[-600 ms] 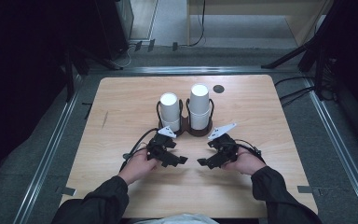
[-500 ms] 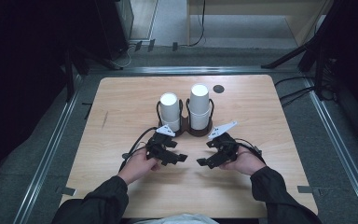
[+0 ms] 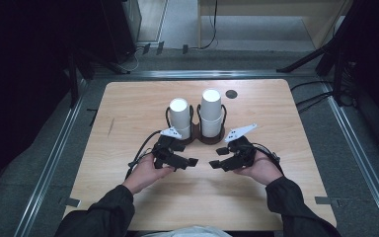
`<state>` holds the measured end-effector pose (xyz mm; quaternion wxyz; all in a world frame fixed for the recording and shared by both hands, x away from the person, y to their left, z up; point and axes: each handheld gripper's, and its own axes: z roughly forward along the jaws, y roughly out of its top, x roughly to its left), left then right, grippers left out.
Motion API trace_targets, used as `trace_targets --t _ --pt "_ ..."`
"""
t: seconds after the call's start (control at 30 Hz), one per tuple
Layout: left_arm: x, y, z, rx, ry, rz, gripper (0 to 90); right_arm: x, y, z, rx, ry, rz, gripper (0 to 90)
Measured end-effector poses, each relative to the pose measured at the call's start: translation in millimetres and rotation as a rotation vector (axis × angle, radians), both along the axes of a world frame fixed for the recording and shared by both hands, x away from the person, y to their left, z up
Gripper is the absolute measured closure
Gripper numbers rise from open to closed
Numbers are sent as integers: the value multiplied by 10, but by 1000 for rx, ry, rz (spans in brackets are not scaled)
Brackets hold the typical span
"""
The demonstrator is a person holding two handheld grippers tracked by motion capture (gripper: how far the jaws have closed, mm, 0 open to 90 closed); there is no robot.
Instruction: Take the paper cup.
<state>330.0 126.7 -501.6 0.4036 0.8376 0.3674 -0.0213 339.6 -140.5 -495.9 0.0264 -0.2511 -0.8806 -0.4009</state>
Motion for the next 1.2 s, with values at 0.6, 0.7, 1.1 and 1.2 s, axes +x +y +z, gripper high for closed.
trace_targets --t 0.6,0.7,1.1,1.2 --pt "-9 13 78 2 -16 -42 356 -31 -47 58 -14 -27 0 418" --pt "-1 -15 87 7 -22 -53 372 -36 -71 70 -11 -39 -9 404" --pt "66 -131 134 11 -38 -57 420 -44 -107 58 -22 -13 -36 417" --pt "86 -145 136 -9 -32 -52 447 -40 -115 65 -25 -14 -31 419"
